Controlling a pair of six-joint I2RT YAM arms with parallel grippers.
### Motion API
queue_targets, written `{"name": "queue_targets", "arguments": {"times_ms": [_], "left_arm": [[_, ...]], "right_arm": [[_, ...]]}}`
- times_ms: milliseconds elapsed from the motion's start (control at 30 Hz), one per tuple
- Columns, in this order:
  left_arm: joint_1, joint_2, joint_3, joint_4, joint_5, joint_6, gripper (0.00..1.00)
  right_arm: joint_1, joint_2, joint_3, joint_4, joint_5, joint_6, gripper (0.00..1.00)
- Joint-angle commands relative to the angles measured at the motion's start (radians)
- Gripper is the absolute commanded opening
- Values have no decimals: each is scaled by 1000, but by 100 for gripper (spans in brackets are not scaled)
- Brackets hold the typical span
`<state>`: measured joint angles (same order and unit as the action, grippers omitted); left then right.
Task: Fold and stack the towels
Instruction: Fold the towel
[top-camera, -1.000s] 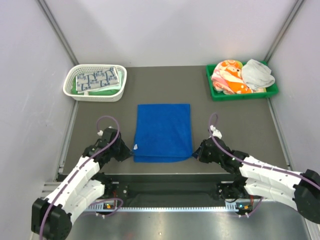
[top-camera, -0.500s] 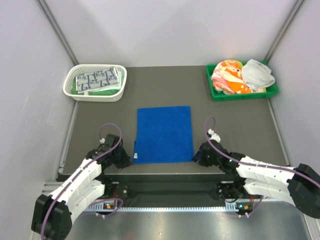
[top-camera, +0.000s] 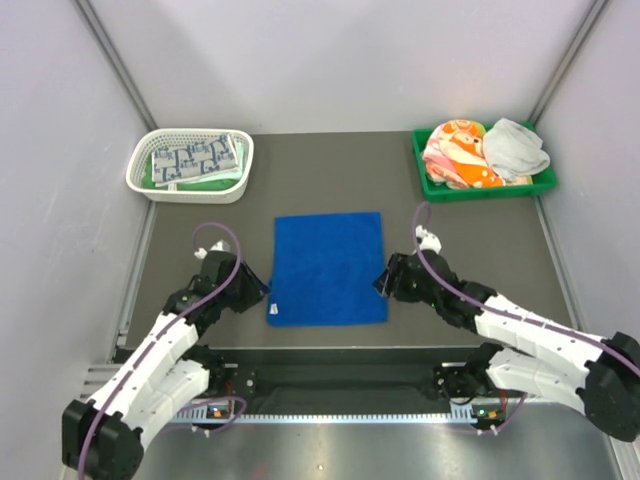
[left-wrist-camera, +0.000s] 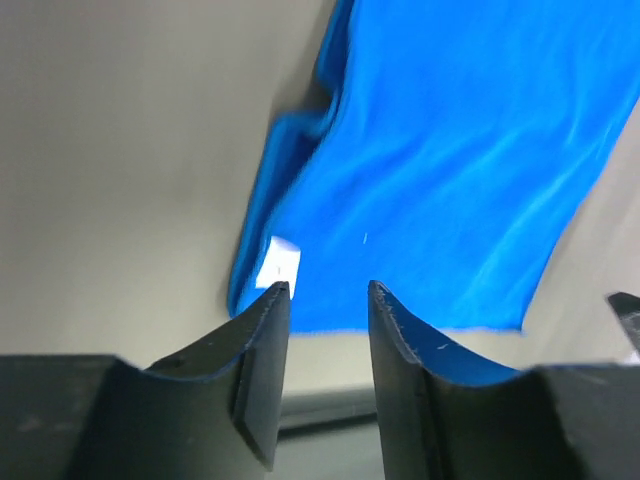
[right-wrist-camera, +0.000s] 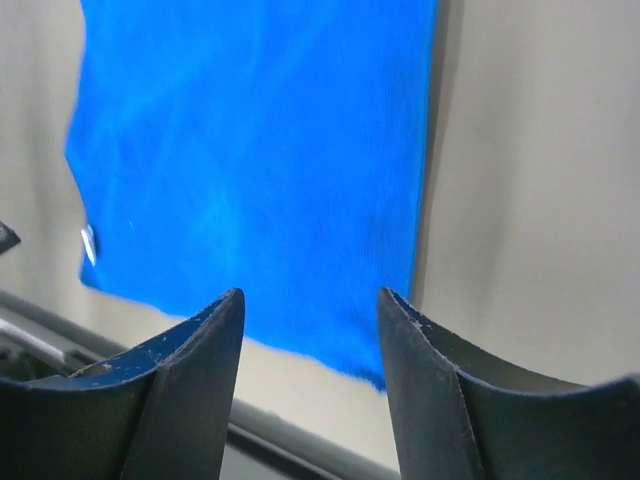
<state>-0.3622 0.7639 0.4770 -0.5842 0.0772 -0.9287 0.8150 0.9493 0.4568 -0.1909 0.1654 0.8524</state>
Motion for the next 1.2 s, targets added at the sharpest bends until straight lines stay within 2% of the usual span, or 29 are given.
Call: {"name": "queue_targets", "arguments": {"times_ms": [0,200,300,400,600,700,967,1167], "left_arm": [[-4,15,40,119,-115,44,42],[-4,176,49,395,-260,60,45],[-4,291,61,542,-390,94,51],[0,470,100,668,-439,137,56],[26,765,262,787,-358,189,58],[45,860,342,834,-315,208,59],[94,986,459,816,-265,238,61],[109,1068,531,782,-182,237,57]], "right_arm": [[-106,61,91,11,-50,-117,56],[-315,256,212,105,-187,-226,56],[-379,377,299,140,-195,-268,56],[-439,506,400,157,-211,-296,56],[-482,715,580,183,-248,-306,54],[-490,801,655,183,-276,-305,54],[-491,945,773,165,-290,-317,53],[-493,1002,798,163,-305,-316,51]]}}
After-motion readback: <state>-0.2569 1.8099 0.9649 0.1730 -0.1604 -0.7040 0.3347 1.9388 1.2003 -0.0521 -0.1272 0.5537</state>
